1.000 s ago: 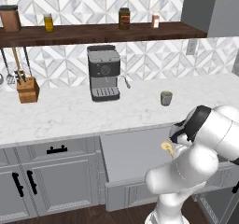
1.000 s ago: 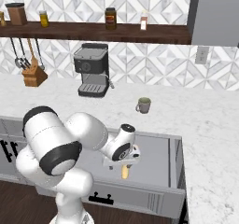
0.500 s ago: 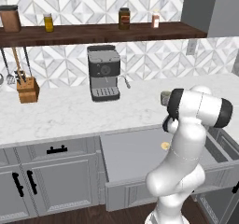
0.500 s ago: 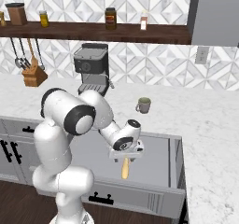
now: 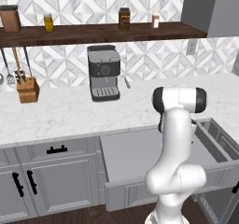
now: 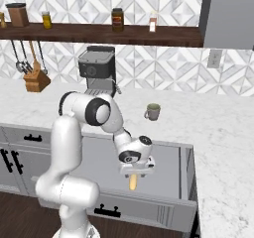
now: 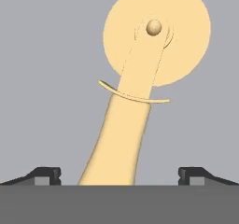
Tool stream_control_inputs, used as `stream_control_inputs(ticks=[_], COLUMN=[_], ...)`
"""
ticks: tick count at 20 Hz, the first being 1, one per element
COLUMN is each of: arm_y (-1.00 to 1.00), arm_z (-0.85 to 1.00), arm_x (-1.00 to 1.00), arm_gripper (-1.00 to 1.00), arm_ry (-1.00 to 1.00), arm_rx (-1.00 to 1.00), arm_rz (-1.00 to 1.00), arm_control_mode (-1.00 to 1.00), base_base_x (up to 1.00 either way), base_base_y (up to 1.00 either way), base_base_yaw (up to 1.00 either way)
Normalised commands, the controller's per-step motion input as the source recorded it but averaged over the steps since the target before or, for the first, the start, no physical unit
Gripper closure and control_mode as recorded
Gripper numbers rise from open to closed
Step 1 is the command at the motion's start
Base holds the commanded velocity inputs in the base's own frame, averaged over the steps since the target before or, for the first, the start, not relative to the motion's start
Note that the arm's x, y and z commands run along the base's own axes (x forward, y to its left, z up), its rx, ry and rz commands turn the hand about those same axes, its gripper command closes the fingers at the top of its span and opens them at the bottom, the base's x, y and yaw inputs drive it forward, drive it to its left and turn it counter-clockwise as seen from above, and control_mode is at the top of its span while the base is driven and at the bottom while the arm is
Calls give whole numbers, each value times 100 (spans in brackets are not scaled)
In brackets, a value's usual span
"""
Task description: Pick the pizza cutter from the drawer and place it on the counter.
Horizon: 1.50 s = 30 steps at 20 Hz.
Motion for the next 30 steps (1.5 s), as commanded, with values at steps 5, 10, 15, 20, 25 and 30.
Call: stream_control_inputs(ticks=[5,10,15,20,25,30], arm_y=[0,0,0,0,0,0], arm_z=[-45,53,100,100,100,84], arm_x=[-7,-36,-10,-5,0,36], arm_gripper=[100,100,100,100,100,100], arm_ry=[0,-1,-6,-1,-6,-6], arm_rx=[0,0,0,-1,0,2], arm_rz=[1,33,48,43,30,20], arm_control_mode=[-100,-100,-100,-100,-100,-100], base_base_x=[0,0,0,0,0,0], base_base_y=[0,0,0,0,0,0], base_base_yaw=[0,0,0,0,0,0])
